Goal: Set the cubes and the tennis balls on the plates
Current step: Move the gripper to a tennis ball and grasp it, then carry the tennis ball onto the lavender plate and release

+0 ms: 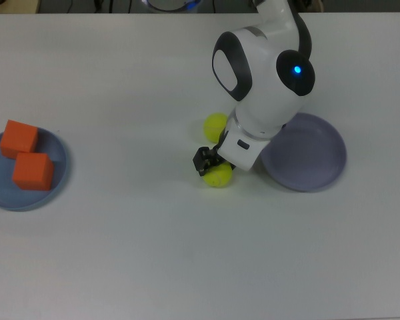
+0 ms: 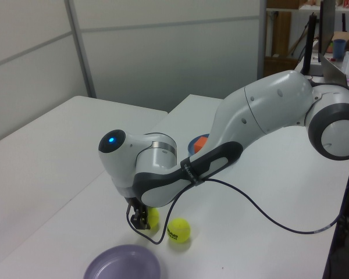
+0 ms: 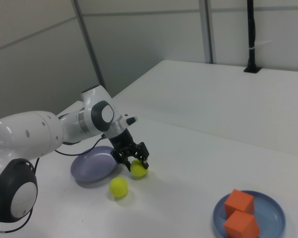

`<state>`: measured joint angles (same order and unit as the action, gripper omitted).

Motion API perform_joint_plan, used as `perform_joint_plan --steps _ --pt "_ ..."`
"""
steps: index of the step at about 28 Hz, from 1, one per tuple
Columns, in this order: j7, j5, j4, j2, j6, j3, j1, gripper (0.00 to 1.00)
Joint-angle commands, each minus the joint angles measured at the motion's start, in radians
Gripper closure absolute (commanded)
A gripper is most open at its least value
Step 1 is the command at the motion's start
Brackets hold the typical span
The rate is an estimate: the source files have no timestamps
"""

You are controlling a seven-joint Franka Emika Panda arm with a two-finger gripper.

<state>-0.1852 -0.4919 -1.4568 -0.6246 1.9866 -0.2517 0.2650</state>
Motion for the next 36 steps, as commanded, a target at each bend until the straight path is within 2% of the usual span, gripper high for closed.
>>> perform_joint_plan --steps 1,6,10,13,20,22,24,26,36 --pt "-0.002 -0.016 -0.024 0.016 0.032 0.019 0.014 1.0" --pt "-0.003 -0.01 -0.011 0.017 0.034 0.009 0.014 1.0" --pt "-0.005 -0.013 0.029 0.02 0.037 -0.049 0.019 1.0" --pt "-0.02 -0.016 0.03 0.032 0.035 -0.09 0.028 1.0" --pt "-0.074 -0.02 0.029 0.046 0.034 -0.093 0.105 1.0" --pt "-0.083 -0.023 0.026 0.045 0.031 -0.093 0.123 0.56" --pt "-0.095 -0.033 0.013 0.046 0.028 -0.093 0.128 0.0" --pt "-0.126 -0.053 0.01 0.046 0.026 -0.093 0.131 0.0" --pt "-0.166 -0.05 0.013 0.072 -0.012 -0.093 0.132 0.0"
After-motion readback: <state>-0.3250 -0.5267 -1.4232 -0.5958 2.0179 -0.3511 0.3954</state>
